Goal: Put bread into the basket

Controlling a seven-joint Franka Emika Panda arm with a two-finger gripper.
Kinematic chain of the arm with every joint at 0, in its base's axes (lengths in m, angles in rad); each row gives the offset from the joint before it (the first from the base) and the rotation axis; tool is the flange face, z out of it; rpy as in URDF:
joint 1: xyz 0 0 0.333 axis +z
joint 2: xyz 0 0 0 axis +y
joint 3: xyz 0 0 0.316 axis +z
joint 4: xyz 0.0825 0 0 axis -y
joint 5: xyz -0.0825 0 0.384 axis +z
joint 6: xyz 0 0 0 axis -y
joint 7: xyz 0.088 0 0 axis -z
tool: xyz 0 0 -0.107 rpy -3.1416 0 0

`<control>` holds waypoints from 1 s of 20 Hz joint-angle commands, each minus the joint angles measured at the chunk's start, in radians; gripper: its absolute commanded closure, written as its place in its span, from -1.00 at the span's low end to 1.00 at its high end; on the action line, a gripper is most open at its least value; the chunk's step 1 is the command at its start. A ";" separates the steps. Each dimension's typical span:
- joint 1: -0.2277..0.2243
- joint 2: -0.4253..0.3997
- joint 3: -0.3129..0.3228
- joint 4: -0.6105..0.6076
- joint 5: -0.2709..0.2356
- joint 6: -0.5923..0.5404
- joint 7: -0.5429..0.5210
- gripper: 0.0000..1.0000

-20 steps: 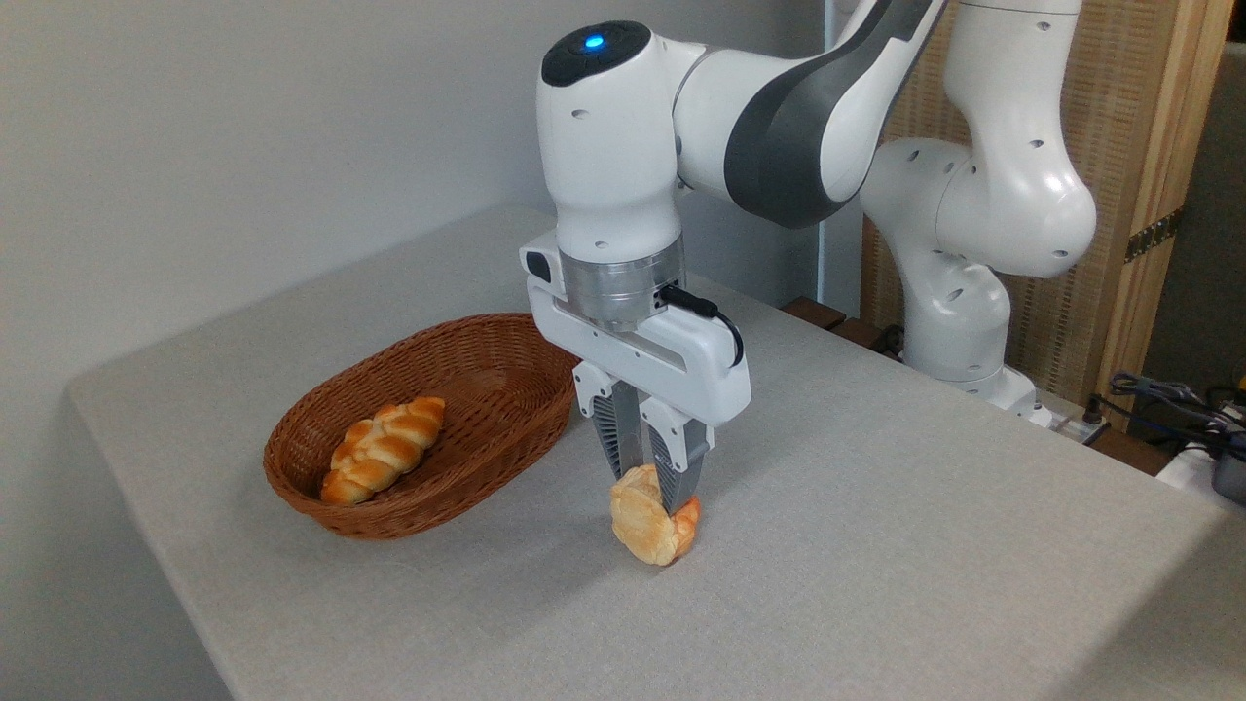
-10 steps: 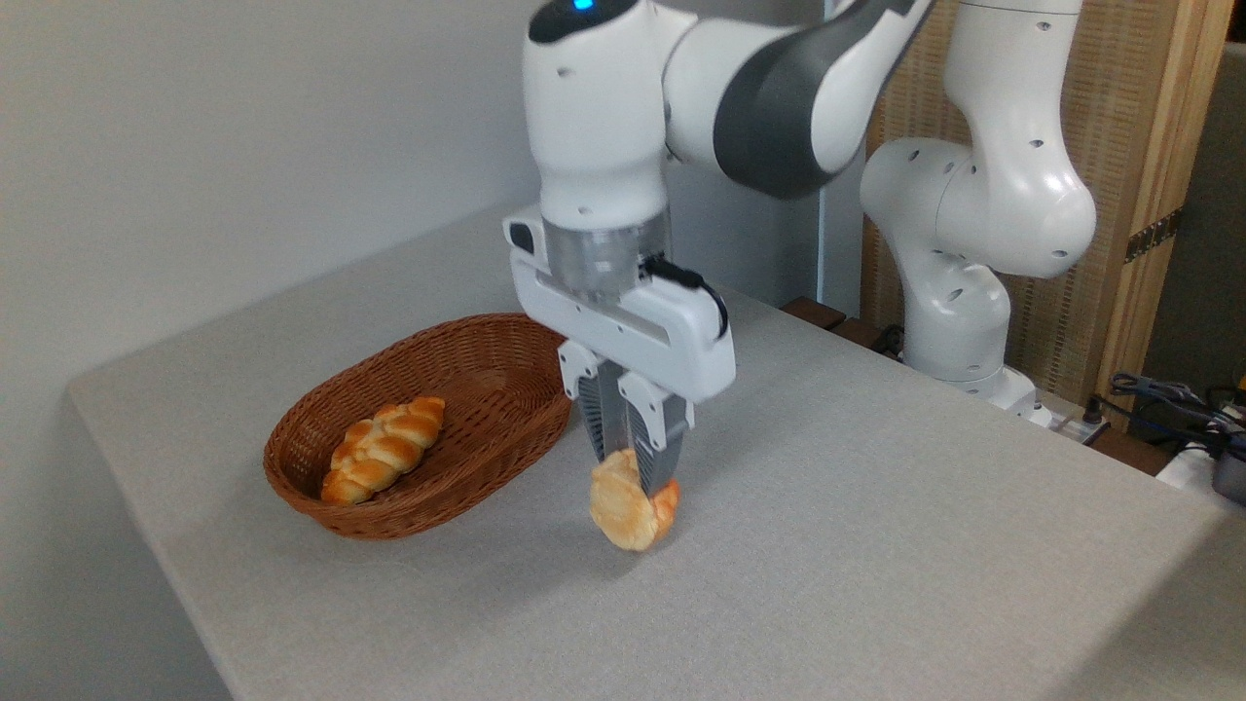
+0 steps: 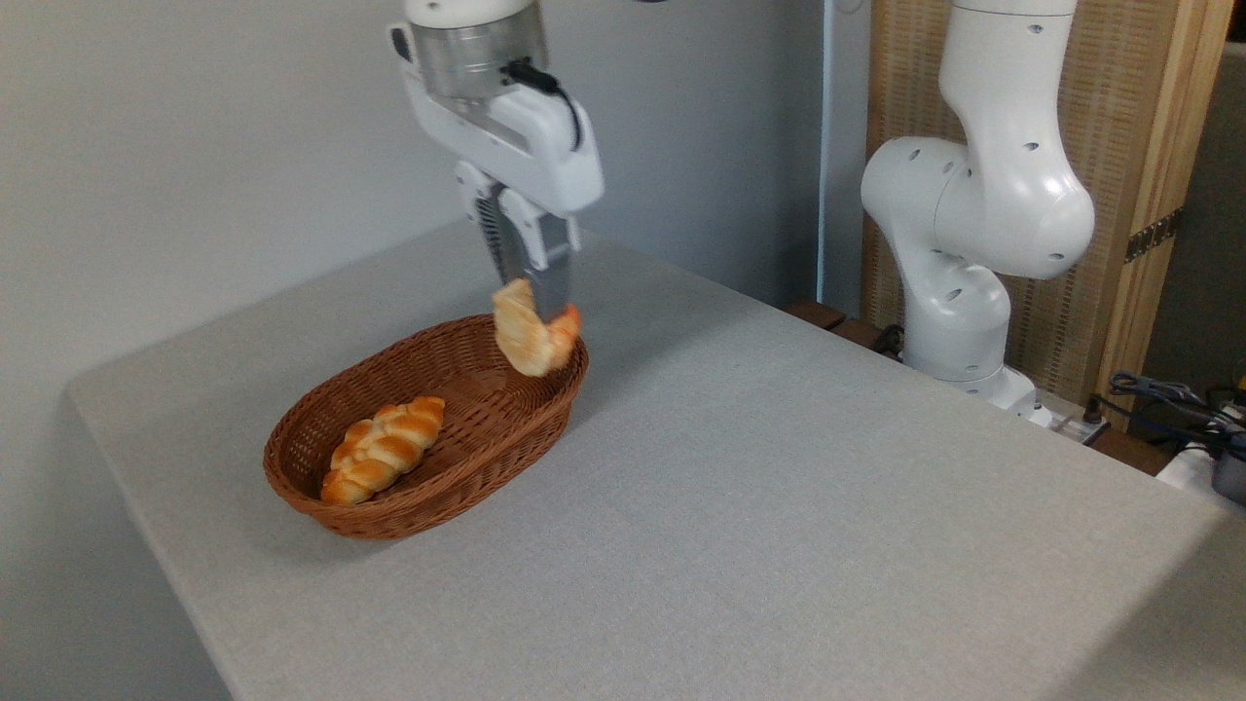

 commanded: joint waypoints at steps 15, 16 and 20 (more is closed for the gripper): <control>-0.007 0.137 -0.202 0.064 -0.023 0.058 -0.184 -1.00; -0.007 0.137 -0.200 0.064 -0.023 0.058 -0.184 -1.00; -0.004 0.135 -0.142 0.118 -0.029 0.068 -0.181 -1.00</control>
